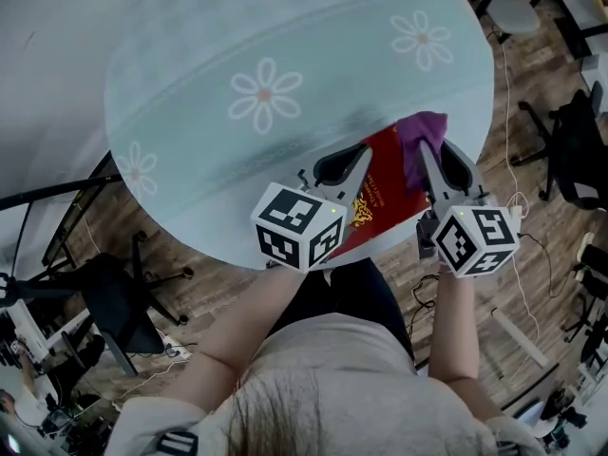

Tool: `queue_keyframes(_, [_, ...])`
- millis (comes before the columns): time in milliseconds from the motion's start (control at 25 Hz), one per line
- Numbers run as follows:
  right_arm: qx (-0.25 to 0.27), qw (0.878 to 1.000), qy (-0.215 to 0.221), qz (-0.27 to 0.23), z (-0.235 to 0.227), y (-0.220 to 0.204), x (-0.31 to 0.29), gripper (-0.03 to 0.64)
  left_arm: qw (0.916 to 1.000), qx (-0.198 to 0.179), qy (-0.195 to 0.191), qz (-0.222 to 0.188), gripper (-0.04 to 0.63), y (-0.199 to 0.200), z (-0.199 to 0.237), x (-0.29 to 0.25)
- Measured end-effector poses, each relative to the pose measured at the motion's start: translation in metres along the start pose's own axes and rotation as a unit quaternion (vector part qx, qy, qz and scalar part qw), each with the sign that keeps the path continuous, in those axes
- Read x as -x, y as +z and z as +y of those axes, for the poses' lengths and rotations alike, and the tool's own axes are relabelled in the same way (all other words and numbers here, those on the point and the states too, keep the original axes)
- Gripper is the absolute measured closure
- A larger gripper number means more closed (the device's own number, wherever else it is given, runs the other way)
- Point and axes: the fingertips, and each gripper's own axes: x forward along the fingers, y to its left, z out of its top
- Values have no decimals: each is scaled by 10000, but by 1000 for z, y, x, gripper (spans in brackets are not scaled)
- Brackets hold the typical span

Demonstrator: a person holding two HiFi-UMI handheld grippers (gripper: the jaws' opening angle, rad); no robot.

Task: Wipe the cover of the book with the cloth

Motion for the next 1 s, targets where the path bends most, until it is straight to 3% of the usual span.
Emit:
queue_keyframes(360, [28, 9996, -73, 256, -8, -14, -18, 525, 9995, 281, -52, 120, 563, -5, 9, -9])
queue_keyframes(1000, [98, 9983, -157, 561, -12, -38, -33, 525, 9988, 446, -45, 184, 563, -13, 16, -11])
